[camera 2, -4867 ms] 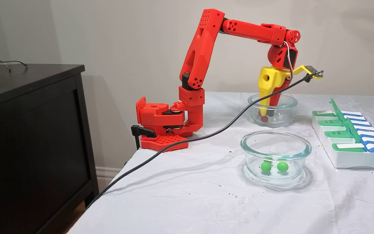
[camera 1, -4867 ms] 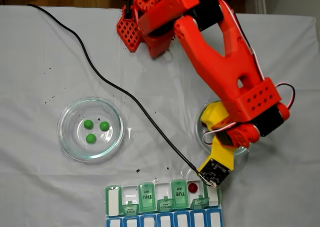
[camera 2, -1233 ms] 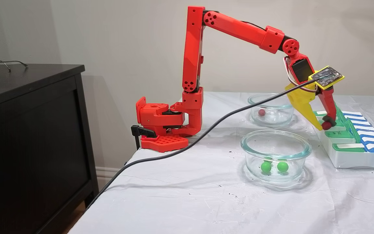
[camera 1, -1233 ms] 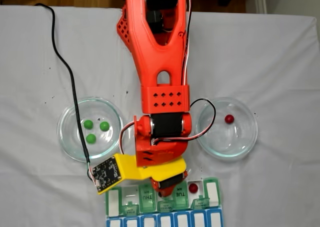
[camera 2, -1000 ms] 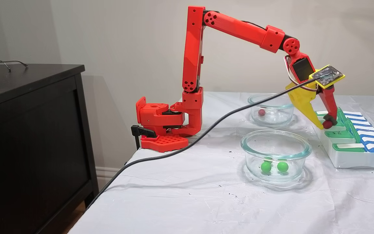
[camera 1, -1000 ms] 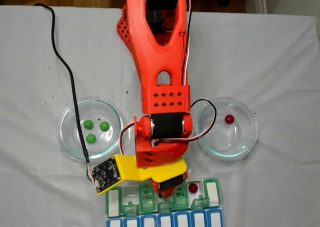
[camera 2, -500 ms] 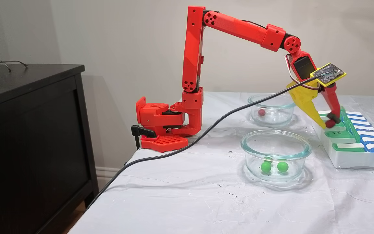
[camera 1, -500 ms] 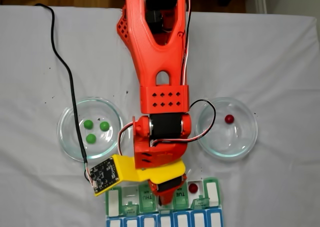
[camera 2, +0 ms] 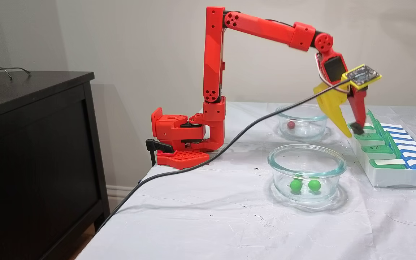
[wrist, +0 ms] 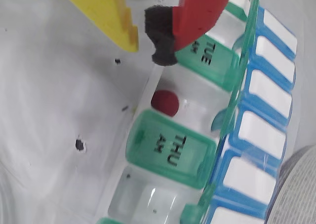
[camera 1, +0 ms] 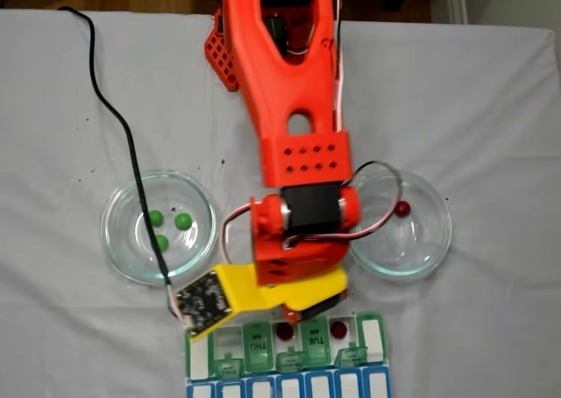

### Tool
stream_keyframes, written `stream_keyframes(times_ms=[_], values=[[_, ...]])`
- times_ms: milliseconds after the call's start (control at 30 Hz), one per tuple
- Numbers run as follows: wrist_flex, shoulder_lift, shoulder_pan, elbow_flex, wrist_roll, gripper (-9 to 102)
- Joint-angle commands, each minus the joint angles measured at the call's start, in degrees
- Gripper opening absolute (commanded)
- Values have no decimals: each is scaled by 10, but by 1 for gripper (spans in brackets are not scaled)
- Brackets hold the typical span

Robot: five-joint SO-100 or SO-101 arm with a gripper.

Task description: Sort medicines into box.

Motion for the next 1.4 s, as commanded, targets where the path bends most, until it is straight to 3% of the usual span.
stream_keyframes(times_ms=[0, 200, 367, 500, 600, 767, 967, 1200, 1367], values=[[138, 69, -75, -106, -21, 0], [223, 81, -189, -107, -45, 0], [222, 55, -281, -80, -34, 0], [232, 18, -306, -98, -28, 0], [287, -26, -308, -149, -21, 10], [343, -91, -303, -207, -35, 12], [330, -83, -306, -189, -11, 18], [226, -4, -286, -101, 133, 15], [247, -11, -297, -84, 188, 19]])
